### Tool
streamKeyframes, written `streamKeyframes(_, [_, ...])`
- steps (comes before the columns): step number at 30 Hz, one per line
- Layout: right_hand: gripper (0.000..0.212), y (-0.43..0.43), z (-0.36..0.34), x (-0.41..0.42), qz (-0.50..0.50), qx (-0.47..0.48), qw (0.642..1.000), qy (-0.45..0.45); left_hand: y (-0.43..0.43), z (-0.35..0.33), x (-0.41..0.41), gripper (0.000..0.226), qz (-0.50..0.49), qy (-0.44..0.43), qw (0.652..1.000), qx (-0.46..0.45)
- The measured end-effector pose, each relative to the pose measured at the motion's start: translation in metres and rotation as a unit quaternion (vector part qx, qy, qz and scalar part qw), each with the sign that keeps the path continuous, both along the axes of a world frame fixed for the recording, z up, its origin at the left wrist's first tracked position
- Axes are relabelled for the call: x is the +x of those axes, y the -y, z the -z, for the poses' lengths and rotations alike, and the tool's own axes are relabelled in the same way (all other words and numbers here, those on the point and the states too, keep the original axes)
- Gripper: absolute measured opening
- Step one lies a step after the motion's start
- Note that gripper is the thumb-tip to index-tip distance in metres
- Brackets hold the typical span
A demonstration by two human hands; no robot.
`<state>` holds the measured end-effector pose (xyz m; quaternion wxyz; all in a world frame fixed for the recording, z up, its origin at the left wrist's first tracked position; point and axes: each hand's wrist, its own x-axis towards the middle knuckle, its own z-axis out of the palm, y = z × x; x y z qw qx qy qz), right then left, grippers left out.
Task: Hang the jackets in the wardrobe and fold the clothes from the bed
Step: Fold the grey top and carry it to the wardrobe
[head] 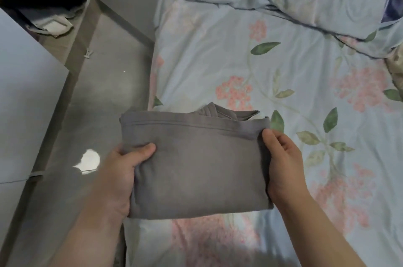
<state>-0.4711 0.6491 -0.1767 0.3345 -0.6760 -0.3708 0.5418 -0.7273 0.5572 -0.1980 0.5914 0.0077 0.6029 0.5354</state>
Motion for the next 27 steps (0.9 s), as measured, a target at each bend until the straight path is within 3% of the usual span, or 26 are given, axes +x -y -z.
streamKeyframes(2, [0.044,0.008,-0.003,0.003,0.009,-0.042,0.999,0.028,0.003,-0.001,0.0,0.029,-0.007,-0.017,1.0,-0.02])
streamKeyframes(6, [0.056,0.026,-0.023,0.0,-0.02,-0.111,0.991,0.073,0.003,-0.022,0.004,0.01,-0.02,-0.05,0.997,-0.057])
streamKeyframes(14, [0.033,0.022,-0.135,-0.067,-0.053,-0.061,0.992,0.094,-0.005,-0.136,-0.061,0.016,-0.01,-0.05,0.996,-0.067])
streamKeyframes(17, [0.014,0.016,-0.201,-0.105,-0.07,-0.041,0.995,0.065,-0.007,-0.202,-0.105,0.031,0.013,-0.057,0.998,-0.029])
streamKeyframes(22, [0.018,0.023,-0.315,-0.167,-0.078,0.018,0.996,0.045,-0.001,-0.321,-0.179,0.043,0.077,-0.065,0.993,0.059])
streamKeyframes(27, [0.026,0.034,-0.424,-0.226,-0.069,0.073,0.994,-0.03,0.001,-0.455,-0.26,0.043,0.132,-0.085,0.963,0.217])
